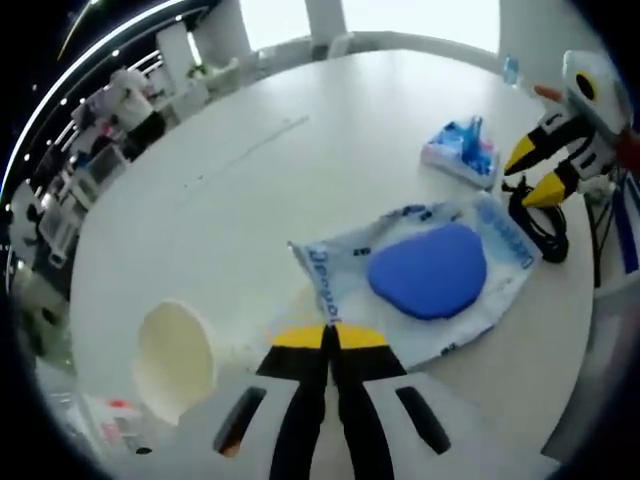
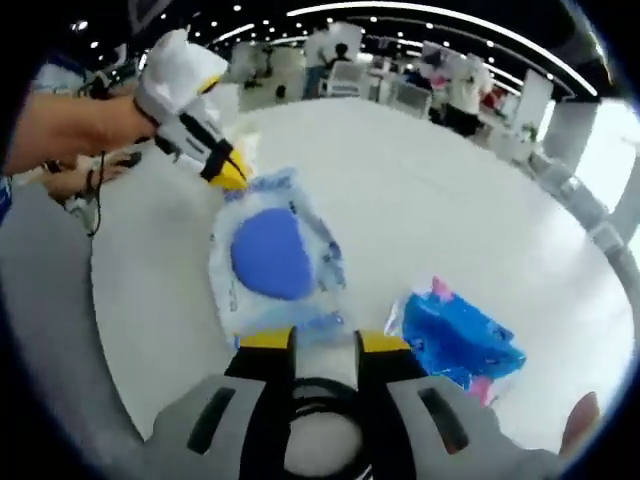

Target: Arrange the tabletop items into an orderly group along one side of the table until the central work area is clear of visible clutter.

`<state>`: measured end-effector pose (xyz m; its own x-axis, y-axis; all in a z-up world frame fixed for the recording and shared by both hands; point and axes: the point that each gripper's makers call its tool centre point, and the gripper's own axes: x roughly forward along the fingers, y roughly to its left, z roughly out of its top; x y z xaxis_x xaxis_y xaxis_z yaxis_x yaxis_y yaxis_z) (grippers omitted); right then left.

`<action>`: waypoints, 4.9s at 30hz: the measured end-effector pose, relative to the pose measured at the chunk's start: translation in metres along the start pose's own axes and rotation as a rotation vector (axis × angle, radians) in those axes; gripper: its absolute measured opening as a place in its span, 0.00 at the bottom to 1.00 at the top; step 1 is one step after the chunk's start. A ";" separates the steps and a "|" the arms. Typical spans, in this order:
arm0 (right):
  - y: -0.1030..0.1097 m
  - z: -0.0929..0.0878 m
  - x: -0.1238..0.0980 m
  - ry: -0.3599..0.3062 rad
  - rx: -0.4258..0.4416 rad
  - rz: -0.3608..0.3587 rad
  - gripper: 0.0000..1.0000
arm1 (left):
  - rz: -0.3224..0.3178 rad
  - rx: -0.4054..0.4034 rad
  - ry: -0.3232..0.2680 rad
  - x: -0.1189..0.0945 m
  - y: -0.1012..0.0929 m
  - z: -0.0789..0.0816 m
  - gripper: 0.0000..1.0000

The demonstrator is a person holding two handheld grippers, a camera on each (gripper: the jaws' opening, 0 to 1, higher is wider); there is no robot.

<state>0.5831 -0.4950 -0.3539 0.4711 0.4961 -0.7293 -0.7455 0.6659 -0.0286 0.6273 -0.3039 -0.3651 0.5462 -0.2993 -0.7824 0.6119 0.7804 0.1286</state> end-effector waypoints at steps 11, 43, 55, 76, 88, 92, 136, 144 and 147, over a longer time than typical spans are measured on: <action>0.015 -0.012 0.012 0.058 0.233 0.020 0.25 | -0.002 -0.003 -0.009 0.000 0.000 -0.001 0.00; 0.005 0.009 0.009 0.019 0.176 0.030 0.01 | 0.008 -0.062 -0.055 -0.016 0.004 0.004 0.00; -0.028 0.033 0.018 -0.008 0.133 -0.008 0.01 | 0.021 -0.077 -0.054 -0.013 0.005 0.007 0.00; -0.046 0.027 0.043 0.028 0.107 -0.053 0.01 | 0.066 -0.039 0.019 0.007 0.003 0.004 0.00; -0.047 0.021 0.053 0.038 0.083 -0.060 0.01 | 0.073 -0.021 0.060 0.015 0.001 -0.009 0.00; -0.049 0.021 0.053 0.039 0.086 -0.064 0.02 | 0.074 -0.011 0.065 0.016 0.002 -0.010 0.02; -0.049 0.034 0.031 -0.039 0.042 -0.111 0.15 | 0.096 -0.117 -0.154 -0.022 0.000 -0.012 0.23; -0.043 0.039 0.019 -0.098 0.050 -0.108 0.36 | 0.049 -0.148 -0.191 -0.028 -0.006 -0.010 0.36; -0.039 0.041 0.014 -0.120 0.053 -0.102 0.42 | 0.018 -0.143 -0.204 -0.029 -0.011 -0.008 0.44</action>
<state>0.6385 -0.4912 -0.3352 0.5986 0.4853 -0.6373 -0.6664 0.7431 -0.0600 0.6000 -0.2995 -0.3486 0.6697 -0.3778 -0.6394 0.5216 0.8521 0.0428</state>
